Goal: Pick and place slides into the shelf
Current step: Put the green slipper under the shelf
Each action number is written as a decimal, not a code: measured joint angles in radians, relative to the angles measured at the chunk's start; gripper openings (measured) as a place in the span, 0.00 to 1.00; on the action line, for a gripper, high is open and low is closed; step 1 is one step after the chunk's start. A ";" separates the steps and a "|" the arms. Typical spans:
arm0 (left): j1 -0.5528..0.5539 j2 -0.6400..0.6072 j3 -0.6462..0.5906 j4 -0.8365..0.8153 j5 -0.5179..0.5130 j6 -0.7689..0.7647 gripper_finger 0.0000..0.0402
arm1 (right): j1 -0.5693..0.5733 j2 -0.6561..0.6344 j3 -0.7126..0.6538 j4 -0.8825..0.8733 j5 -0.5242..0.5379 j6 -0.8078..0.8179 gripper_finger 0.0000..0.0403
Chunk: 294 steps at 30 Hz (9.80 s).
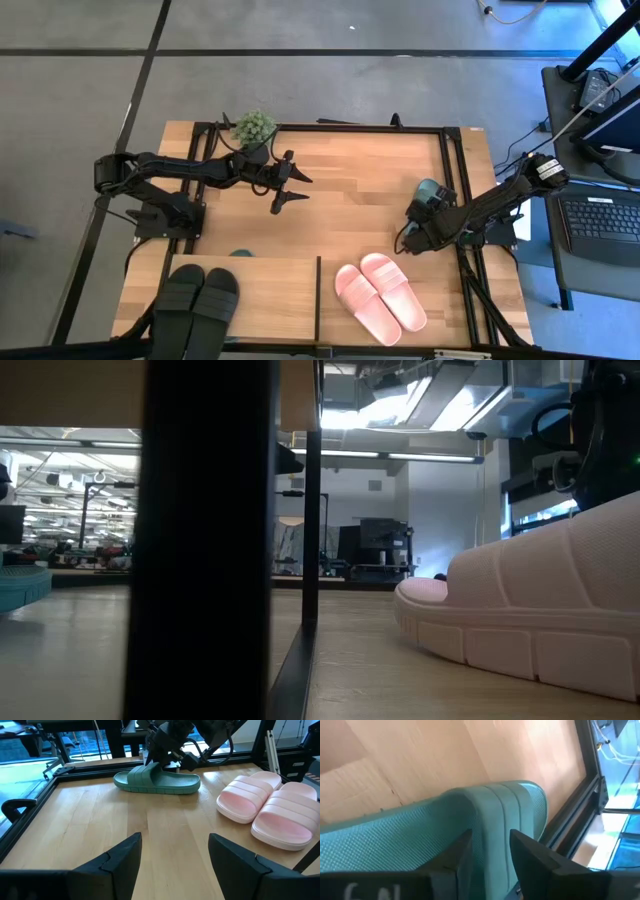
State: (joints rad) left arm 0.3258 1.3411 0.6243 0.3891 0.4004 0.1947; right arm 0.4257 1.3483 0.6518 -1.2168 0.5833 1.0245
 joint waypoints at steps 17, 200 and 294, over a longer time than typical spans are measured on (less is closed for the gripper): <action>0.000 0.000 0.000 0.000 0.000 0.000 0.55 | -0.114 0.000 -0.037 0.063 0.000 -0.031 0.32; 0.341 0.154 0.189 -1.091 0.558 -0.323 0.09 | -0.153 0.121 0.472 0.650 0.380 -1.437 0.44; -0.019 0.319 0.189 -0.795 0.022 -0.391 0.49 | -0.182 0.122 0.472 0.648 0.295 -1.304 0.44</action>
State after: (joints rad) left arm 0.3067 1.6596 0.8131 -0.4059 0.4219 -0.1964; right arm 0.2432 1.4700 1.1233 -0.5686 0.8780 -0.2796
